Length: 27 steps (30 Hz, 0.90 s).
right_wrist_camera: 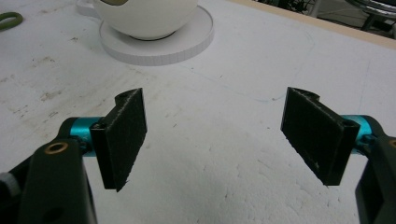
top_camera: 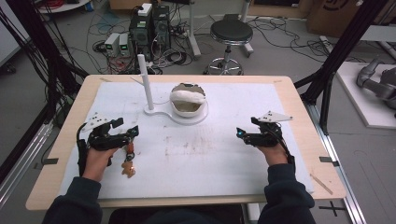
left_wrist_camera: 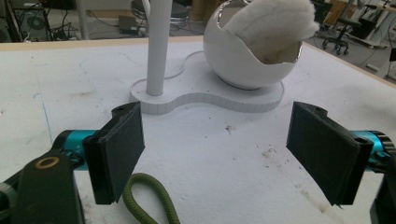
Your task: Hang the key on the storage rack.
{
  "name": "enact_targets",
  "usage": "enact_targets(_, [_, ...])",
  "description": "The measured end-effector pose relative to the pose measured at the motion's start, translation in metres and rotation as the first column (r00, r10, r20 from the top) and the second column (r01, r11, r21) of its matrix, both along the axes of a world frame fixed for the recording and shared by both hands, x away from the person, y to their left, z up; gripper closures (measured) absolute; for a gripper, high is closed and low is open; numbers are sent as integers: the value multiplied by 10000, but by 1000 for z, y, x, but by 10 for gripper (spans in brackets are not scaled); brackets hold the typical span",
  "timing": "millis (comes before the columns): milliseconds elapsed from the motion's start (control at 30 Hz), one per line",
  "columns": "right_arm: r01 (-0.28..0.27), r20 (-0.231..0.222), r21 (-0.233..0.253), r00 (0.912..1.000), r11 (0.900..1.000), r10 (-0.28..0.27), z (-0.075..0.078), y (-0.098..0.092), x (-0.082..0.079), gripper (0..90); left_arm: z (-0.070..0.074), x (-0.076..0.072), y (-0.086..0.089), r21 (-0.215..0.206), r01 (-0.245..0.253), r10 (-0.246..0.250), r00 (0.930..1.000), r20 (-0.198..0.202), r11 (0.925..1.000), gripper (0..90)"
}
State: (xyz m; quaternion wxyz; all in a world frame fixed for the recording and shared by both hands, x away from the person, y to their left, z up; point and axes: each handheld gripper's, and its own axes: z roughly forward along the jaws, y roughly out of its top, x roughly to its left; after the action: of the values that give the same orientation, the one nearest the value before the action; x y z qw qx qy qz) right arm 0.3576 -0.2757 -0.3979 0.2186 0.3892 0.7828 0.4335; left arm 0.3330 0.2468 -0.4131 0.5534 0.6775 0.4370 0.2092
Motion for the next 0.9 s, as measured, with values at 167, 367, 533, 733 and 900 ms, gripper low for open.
enact_targets(167, [90, -95, 83, 9999, 9999, -89, -1, -1, 1, 227, -2, 2, 1, -53, -13, 12, 9999, -112, 10000, 188])
enact_targets(367, [97, -184, 77, 9998, 9999, -96, -3, 0, 1, 227, -2, 0, 3, -86, -42, 39, 9997, -247, 10000, 190])
enact_targets(533, [52, -170, -32, 9998, 10000, -53, -5, 0, 0, 230, -4, 0, 5, -136, -136, 127, 9980, -624, 9998, 190])
enact_targets(733, [-63, -155, -105, 9999, 9999, 61, -6, 3, 0, 235, -6, -2, 5, 306, -321, 353, 9931, -1117, 9990, 190])
enact_targets(900, [-156, -167, -161, 9997, 9997, 153, -7, 3, 1, 237, -10, -4, 1, 1215, -316, 527, 9833, -1743, 9921, 216])
